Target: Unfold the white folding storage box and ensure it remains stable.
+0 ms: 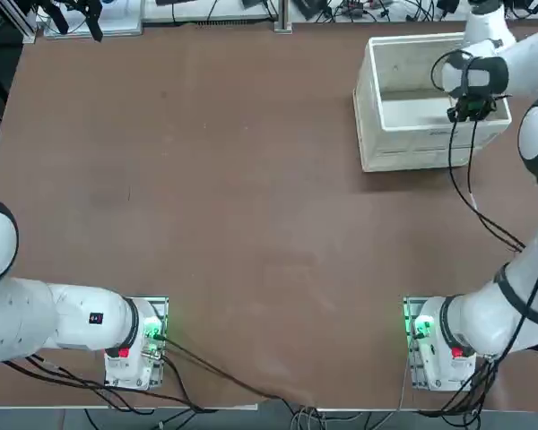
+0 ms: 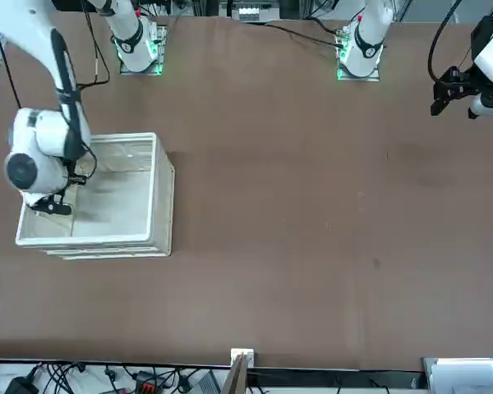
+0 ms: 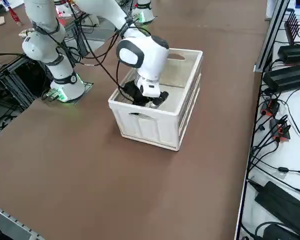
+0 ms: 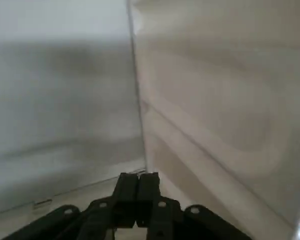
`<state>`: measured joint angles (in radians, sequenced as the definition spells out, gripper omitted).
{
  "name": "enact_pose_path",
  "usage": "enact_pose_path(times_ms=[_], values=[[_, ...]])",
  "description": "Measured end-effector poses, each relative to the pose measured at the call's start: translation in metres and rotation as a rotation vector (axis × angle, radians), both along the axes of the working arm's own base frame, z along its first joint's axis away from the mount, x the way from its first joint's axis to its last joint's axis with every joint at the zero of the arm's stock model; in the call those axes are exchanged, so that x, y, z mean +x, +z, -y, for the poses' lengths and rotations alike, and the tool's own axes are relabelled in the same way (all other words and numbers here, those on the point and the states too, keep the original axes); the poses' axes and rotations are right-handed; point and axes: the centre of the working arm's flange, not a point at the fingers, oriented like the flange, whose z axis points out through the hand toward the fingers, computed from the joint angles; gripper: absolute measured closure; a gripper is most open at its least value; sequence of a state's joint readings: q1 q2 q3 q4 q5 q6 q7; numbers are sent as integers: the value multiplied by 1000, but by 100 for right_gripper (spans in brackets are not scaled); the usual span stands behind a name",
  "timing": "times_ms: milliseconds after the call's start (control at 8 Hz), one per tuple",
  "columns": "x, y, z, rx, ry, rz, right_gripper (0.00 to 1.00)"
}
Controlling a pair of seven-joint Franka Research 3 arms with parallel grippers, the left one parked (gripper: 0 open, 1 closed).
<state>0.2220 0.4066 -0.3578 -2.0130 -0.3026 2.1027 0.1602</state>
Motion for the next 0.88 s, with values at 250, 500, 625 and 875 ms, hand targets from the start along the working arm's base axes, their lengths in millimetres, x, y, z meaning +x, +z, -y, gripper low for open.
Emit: enact_pose_path(times_ms=[250, 500, 625, 875], values=[[14, 24, -6, -33, 1, -24, 99], [38, 88, -39, -9, -27, -12, 99], [44, 127, -61, 49, -44, 24, 99], [39, 209, -77, 174, -80, 102, 91]])
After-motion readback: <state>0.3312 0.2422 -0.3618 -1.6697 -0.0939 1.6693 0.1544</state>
